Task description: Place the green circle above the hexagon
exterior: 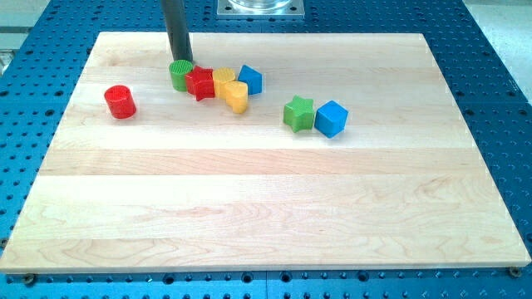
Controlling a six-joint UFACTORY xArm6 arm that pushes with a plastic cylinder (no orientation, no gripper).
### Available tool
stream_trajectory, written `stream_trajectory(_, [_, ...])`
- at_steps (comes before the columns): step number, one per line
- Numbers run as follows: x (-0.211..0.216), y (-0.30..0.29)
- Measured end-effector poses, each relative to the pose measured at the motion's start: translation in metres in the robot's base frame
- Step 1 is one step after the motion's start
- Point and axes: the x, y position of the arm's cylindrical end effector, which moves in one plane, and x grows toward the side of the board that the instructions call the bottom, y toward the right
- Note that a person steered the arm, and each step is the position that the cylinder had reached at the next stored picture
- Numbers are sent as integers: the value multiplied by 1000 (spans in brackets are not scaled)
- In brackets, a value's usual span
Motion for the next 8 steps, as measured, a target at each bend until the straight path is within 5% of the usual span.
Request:
stream_trajectory(1, [24, -54])
stream_trajectory(2, [101, -73])
stream_trajectory(4, [62, 12])
stream_trajectory(6, [18, -17])
stream_trajectory(8, [-4, 62])
